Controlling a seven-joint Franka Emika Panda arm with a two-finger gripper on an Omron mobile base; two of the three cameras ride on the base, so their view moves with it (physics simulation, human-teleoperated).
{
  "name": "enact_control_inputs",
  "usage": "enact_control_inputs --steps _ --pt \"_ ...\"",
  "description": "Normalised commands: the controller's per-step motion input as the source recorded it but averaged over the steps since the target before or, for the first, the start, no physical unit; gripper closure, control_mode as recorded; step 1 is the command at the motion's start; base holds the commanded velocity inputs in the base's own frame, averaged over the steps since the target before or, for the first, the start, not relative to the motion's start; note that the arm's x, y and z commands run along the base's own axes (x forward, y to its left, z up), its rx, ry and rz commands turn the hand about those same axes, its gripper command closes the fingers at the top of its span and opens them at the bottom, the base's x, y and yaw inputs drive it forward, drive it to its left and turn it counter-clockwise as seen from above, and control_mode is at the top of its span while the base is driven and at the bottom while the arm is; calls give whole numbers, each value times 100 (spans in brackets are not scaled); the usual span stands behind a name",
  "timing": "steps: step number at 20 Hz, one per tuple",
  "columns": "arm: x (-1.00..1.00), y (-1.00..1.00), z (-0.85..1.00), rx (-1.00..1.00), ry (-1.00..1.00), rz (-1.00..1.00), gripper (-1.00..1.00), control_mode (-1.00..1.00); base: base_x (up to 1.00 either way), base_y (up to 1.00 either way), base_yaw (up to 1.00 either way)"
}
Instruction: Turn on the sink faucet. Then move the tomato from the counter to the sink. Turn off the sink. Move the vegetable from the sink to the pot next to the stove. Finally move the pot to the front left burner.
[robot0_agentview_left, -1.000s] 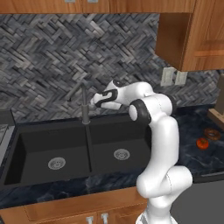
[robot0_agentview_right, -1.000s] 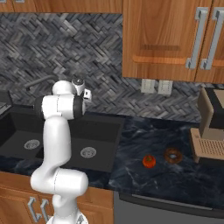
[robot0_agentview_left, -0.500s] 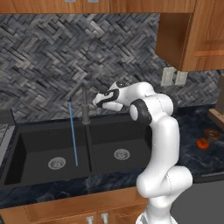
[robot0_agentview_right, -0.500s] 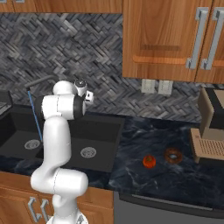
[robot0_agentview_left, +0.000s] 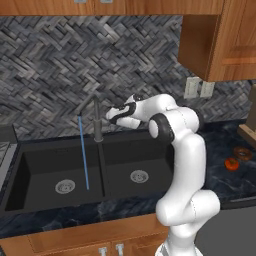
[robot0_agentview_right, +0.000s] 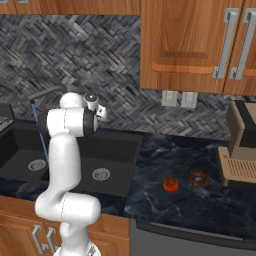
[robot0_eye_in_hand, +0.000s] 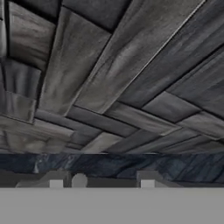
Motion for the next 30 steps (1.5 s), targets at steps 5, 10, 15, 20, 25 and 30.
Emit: enact_control_inputs --steps 5,10,15,20,25,30 --pt "-30 0 54 2 -12 -2 -100 -100 0 0 0" --pt "-41 0 68 1 -10 -1 -100 -100 0 0 0" --pt "-65 -11 58 0 -8 -3 -100 -100 0 0 0" --pt "-69 -24 62 0 -4 -8 -100 -100 0 0 0" --pt "-50 -28 82 1 3 -9 -100 -100 0 0 0" --pt "-29 -21 83 0 25 -8 -100 -100 0 0 0"
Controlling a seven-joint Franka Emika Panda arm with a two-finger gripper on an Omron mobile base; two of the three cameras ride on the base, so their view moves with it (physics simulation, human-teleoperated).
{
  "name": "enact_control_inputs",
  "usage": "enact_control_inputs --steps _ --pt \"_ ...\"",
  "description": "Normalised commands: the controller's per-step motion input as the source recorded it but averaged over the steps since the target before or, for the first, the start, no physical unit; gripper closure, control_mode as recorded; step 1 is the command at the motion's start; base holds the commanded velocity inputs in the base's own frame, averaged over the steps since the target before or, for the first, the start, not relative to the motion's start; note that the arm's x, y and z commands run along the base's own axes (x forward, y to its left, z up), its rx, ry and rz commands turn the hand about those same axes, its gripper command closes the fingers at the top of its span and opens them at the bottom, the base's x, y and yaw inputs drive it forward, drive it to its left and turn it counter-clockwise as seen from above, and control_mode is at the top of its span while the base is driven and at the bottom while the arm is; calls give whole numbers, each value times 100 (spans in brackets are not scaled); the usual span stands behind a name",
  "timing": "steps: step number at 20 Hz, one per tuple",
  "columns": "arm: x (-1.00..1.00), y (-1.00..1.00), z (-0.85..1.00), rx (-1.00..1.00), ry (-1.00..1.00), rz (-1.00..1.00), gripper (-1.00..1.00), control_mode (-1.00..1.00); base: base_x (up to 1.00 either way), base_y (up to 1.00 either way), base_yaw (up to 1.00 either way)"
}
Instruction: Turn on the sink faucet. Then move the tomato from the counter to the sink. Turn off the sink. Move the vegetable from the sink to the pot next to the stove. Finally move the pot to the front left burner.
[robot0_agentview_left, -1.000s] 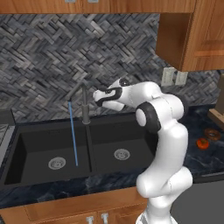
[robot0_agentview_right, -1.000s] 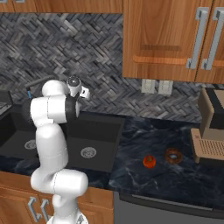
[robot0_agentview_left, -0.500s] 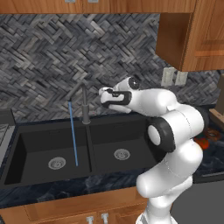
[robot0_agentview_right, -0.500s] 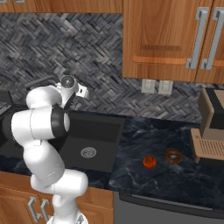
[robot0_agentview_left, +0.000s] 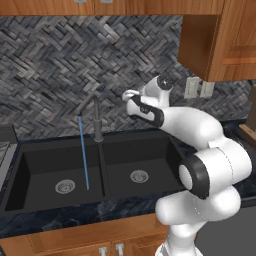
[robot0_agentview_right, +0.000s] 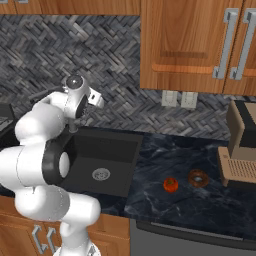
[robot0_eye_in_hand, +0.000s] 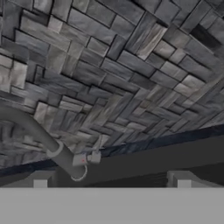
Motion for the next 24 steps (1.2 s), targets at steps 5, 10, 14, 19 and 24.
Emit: enact_control_inputs --steps 5,10,14,19,24 --pt "-47 -18 11 0 27 -8 -100 -100 0 0 0" --pt "-78 -27 -42 0 16 -2 -100 -100 0 0 0" --pt "-88 -37 -58 0 11 0 -100 -100 0 0 0" --pt "-87 -47 -51 0 10 0 -100 -100 0 0 0" --pt "-74 -61 -43 0 6 0 -100 -100 0 0 0"
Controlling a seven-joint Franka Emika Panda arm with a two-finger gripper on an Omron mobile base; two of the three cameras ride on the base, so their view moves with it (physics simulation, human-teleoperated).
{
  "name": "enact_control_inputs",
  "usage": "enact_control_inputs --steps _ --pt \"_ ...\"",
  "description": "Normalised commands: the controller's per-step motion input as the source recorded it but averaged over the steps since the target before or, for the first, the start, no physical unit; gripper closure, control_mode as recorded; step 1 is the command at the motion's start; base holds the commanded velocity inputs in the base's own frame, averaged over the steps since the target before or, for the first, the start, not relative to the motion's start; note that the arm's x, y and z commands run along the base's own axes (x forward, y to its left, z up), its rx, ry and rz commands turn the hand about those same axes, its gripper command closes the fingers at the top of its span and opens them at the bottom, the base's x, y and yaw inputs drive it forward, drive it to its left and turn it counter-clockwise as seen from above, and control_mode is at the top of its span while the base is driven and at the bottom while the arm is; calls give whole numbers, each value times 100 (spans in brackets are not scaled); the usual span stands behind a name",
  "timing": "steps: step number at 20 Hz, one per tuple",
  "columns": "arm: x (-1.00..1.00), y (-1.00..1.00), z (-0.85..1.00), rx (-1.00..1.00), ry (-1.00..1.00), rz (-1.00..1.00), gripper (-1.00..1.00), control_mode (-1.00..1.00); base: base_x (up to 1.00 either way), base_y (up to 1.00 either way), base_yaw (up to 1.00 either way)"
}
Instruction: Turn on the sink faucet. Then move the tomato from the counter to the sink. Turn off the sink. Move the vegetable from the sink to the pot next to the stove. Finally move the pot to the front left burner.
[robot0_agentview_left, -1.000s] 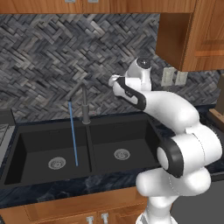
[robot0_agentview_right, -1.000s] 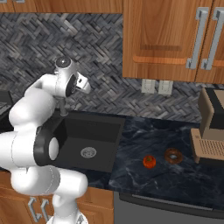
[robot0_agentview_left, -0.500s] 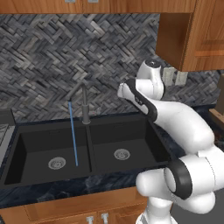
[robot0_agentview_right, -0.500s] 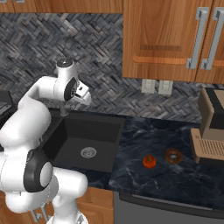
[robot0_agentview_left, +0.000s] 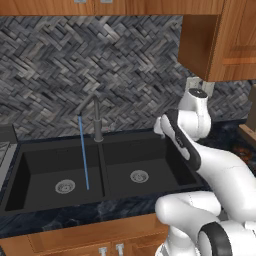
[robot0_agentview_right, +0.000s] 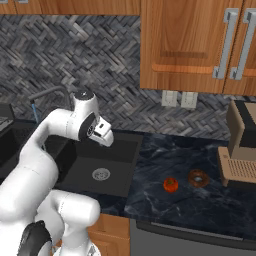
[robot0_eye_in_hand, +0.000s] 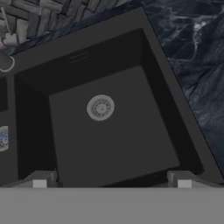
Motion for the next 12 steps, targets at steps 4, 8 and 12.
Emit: enact_control_inputs --steps 4,8,12 --pt "-45 -79 -12 0 3 0 -100 -100 0 0 0" --pt "-28 -90 0 0 7 0 -100 -100 0 0 0" --pt "-18 -89 0 0 9 0 -100 -100 0 0 0"
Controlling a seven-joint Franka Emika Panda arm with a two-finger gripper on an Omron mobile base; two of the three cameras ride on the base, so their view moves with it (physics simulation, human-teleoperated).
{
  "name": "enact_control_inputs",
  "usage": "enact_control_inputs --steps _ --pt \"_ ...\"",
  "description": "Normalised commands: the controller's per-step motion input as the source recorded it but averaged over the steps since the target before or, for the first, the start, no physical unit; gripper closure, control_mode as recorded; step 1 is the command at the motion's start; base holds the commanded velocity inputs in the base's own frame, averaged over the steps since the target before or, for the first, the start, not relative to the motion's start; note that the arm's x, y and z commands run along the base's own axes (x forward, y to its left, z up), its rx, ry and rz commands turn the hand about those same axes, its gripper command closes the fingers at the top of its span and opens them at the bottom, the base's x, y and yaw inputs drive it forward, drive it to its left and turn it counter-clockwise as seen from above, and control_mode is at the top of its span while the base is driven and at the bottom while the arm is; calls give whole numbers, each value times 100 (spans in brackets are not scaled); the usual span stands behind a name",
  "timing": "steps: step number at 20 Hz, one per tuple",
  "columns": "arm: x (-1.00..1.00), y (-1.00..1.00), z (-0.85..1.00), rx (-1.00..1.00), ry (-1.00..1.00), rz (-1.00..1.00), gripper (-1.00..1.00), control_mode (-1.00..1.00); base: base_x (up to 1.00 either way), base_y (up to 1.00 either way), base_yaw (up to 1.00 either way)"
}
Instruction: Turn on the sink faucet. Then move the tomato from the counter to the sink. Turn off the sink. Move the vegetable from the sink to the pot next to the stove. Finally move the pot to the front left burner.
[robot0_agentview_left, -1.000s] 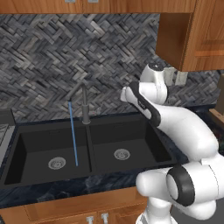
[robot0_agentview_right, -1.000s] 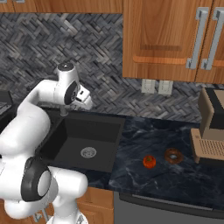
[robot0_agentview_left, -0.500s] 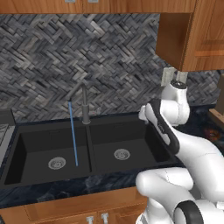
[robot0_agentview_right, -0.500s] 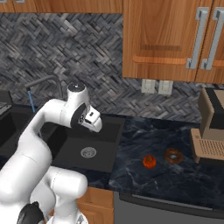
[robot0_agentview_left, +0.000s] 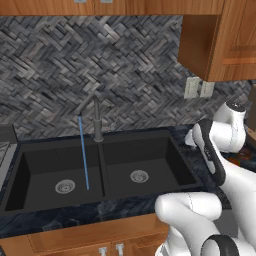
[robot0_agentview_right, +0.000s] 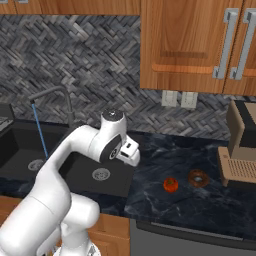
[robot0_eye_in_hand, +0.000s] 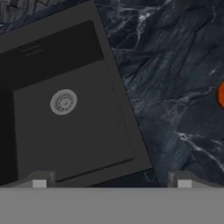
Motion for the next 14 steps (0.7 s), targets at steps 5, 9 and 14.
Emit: enact_control_inputs --steps 5,9,14 --pt "-8 -89 0 0 19 -8 -100 -100 0 0 0" --pt "-6 -83 -10 3 18 -10 -100 -100 0 0 0" --pt "-2 -46 -32 1 8 -7 -100 -100 0 0 0"
